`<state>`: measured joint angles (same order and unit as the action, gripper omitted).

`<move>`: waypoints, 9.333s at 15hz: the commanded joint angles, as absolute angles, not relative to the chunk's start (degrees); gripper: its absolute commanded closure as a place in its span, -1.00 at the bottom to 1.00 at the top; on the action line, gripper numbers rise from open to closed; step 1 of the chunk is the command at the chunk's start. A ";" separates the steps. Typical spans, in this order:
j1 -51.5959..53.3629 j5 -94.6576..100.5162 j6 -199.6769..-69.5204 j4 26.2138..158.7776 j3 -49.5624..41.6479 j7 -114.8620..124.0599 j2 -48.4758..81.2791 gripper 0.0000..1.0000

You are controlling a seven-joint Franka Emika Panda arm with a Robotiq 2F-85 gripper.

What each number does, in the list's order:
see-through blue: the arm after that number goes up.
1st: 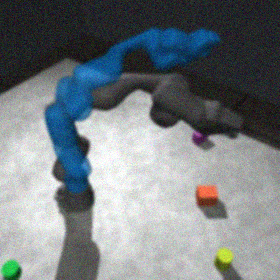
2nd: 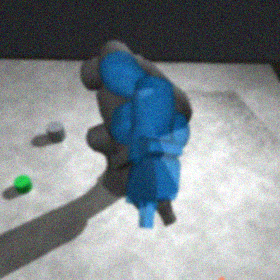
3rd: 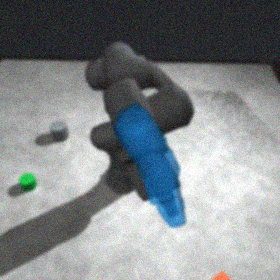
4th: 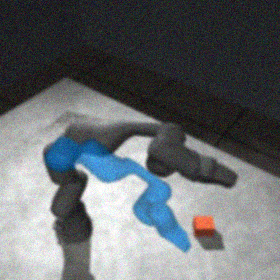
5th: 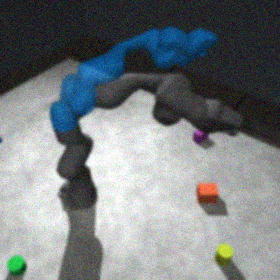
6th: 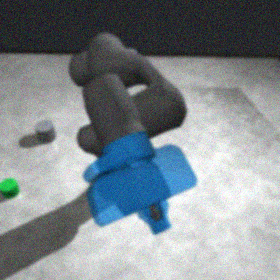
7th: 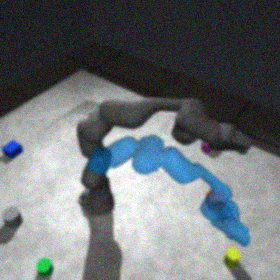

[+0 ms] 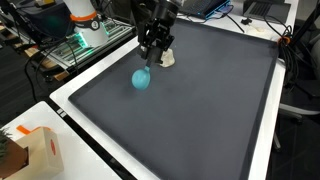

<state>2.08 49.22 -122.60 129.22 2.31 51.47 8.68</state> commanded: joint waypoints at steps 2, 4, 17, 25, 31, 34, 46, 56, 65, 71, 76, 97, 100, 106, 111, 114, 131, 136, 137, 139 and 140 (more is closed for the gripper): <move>4.28 52.27 -120.51 130.30 2.10 53.08 9.56 0.50; 5.10 52.84 -120.13 130.51 2.38 52.84 9.70 0.50; 8.53 60.39 -118.66 132.80 4.51 51.50 9.23 0.50; 7.93 58.23 -121.23 134.93 5.78 46.18 5.03 0.50; 7.13 53.20 -125.45 137.27 5.76 37.87 -0.80 0.50; 6.75 47.67 -127.50 138.42 5.46 31.79 -4.15 0.50; 5.52 11.52 -122.63 138.05 1.27 -4.02 -18.10 0.50; 4.40 -10.32 -108.54 130.39 -7.63 -24.71 -20.02 0.50; 2.58 -17.50 -101.36 126.85 -10.51 -31.12 -20.14 0.50; 2.01 -18.14 -101.16 125.62 -10.43 -37.64 -19.34 0.00; 1.99 -18.24 -100.97 125.52 -10.56 -38.59 -19.33 0.00; -0.21 -30.14 -101.37 125.98 -15.51 -53.63 -13.81 0.50; -1.97 -35.11 -99.95 125.83 -16.48 -59.52 -11.02 0.50; -6.28 -40.63 -96.49 125.32 -16.19 -65.42 -4.58 0.50; -9.34 -44.35 -91.56 124.57 -15.94 -69.86 1.07 0.50; -11.07 -47.50 -89.78 124.49 -15.69 -70.04 4.09 0.50; -17.26 -57.06 -87.67 123.23 -15.28 -68.11 17.26 0.50; -18.51 -58.33 -87.69 123.19 -15.16 -68.18 20.39 0.50; -18.75 -59.05 -87.66 123.07 -15.10 -68.38 21.10 0.50; -19.13 -60.28 -87.19 122.70 -14.98 -68.60 22.46 0.50; -19.19 -60.76 -87.33 122.47 -14.94 -68.61 23.13 0.50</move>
<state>-17.81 -58.44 -88.35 124.01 -15.73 -68.73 20.30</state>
